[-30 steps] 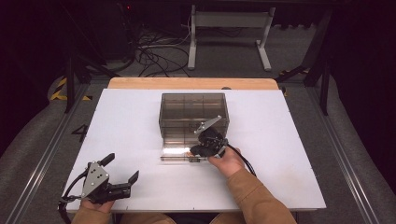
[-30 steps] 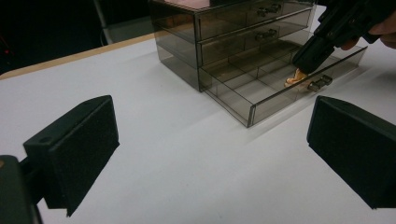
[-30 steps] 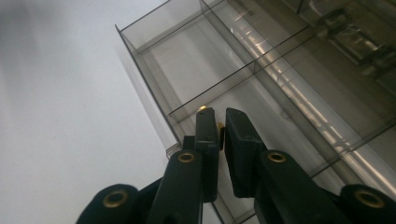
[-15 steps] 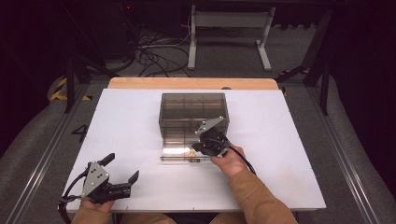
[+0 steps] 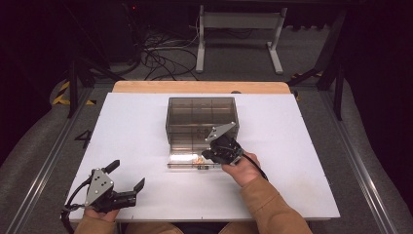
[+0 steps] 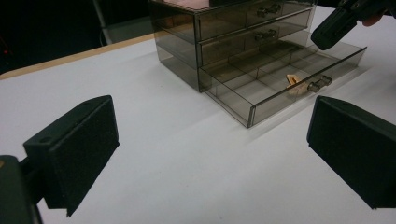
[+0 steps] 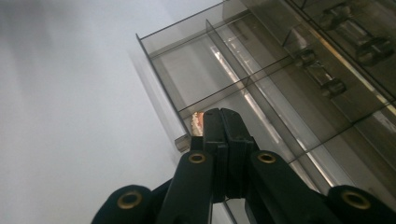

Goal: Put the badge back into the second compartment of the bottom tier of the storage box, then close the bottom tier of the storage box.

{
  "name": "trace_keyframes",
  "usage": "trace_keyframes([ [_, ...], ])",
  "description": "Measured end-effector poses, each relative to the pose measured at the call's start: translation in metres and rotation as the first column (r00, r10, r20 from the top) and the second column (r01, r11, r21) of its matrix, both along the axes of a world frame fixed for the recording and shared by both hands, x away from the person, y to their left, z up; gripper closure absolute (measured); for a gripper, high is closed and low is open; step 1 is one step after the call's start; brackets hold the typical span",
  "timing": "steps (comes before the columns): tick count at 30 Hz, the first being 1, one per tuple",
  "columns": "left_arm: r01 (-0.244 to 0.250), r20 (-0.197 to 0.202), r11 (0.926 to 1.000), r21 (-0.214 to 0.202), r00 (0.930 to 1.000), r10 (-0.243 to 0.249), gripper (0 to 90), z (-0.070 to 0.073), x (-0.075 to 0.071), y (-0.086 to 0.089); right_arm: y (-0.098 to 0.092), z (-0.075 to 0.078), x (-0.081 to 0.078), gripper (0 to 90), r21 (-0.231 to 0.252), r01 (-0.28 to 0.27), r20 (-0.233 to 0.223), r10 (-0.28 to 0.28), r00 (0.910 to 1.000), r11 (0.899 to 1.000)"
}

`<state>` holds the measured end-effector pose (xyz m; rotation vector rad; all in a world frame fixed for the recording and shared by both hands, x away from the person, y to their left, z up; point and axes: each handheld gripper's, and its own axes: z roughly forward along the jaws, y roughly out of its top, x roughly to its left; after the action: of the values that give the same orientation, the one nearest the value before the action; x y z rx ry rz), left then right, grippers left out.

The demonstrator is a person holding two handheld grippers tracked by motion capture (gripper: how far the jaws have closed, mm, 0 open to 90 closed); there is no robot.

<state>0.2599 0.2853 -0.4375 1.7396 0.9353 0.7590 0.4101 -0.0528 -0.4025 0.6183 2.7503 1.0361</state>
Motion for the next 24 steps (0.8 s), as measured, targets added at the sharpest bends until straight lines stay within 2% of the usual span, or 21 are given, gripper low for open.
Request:
trace_keyframes([
  [8,-0.001,0.002,1.0000,0.000,1.0000,0.001,2.8,0.0005,-0.0004,0.0006,0.0018,0.0018,-0.0058,90.0,-0.031,-0.053,-0.013,0.053,0.9985,0.998],
  [17,-0.004,0.003,1.0000,-0.006,1.0000,0.004,2.8,0.0006,-0.0008,0.0013,-0.0020,0.0034,-0.0061,90.0,-0.044,-0.062,-0.026,0.061,0.9978,0.997],
  [24,-0.002,0.005,1.0000,0.008,1.0000,0.002,2.8,0.0000,-0.0003,-0.0006,-0.0043,0.0041,-0.0078,90.0,-0.054,-0.067,-0.021,0.066,0.9976,0.996],
])
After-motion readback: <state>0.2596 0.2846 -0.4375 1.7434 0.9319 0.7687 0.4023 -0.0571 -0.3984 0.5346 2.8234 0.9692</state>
